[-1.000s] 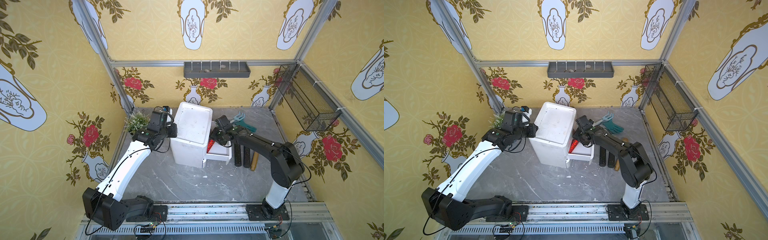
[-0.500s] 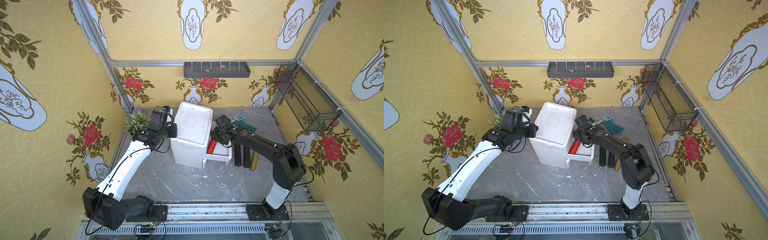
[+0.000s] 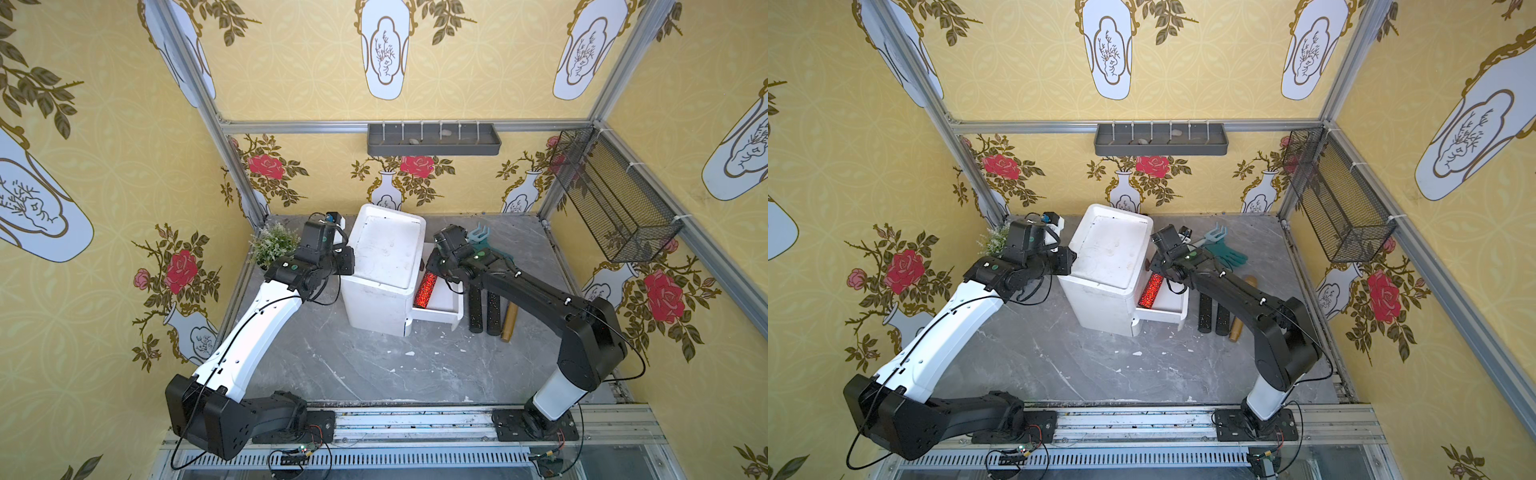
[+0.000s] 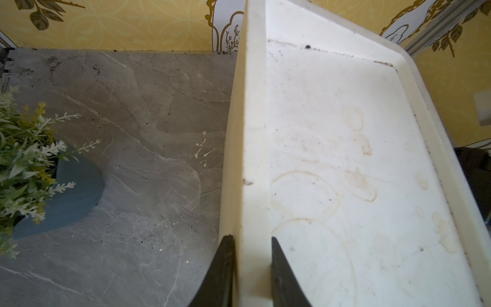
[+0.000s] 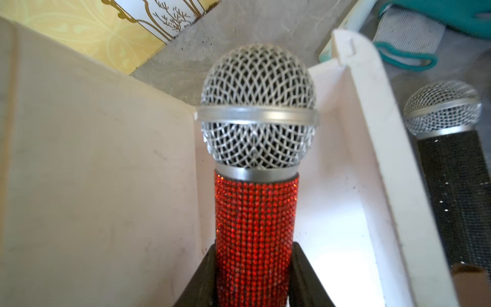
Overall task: Take the microphone out of the drawer
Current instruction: Pick up the microphone from the drawer, then place the microphone at the center of the board.
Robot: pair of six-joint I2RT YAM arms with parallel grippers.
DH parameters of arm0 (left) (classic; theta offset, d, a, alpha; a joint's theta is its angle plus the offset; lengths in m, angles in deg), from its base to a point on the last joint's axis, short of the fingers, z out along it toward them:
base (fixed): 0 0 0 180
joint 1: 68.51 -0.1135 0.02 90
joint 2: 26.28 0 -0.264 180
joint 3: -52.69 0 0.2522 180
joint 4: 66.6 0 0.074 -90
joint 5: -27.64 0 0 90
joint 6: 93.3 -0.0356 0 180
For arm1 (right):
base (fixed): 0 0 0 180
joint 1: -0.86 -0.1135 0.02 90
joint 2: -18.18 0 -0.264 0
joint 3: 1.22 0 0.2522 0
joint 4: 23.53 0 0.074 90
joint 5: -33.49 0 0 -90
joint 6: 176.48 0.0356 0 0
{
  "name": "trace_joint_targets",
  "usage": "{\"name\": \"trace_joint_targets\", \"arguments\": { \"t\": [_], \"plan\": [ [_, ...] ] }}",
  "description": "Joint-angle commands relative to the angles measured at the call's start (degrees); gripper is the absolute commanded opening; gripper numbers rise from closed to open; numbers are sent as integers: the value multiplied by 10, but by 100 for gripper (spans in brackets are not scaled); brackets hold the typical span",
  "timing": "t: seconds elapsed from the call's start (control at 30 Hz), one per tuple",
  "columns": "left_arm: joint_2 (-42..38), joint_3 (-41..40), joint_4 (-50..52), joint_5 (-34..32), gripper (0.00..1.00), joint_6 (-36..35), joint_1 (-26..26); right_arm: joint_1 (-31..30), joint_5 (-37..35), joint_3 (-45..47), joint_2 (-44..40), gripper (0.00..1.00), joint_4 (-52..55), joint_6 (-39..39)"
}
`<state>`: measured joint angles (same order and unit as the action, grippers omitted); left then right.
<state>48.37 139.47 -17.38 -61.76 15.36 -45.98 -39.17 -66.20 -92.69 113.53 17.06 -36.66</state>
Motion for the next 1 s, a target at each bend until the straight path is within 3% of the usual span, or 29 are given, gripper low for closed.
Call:
{"name": "trace_joint_targets", "arguments": {
  "t": [0.0, 0.57, 0.97],
  "plan": [
    [9, -7, 34, 17, 0, 16, 0, -1, -40, -7, -17, 29, -18, -25],
    [10, -9, 36, 16, 0, 18, 0, 21, -136, 13, -159, 29, -33, -129],
    [11, -8, 35, 16, 0, 18, -1, 167, -123, 78, -274, 29, 35, -162]
  ]
}}
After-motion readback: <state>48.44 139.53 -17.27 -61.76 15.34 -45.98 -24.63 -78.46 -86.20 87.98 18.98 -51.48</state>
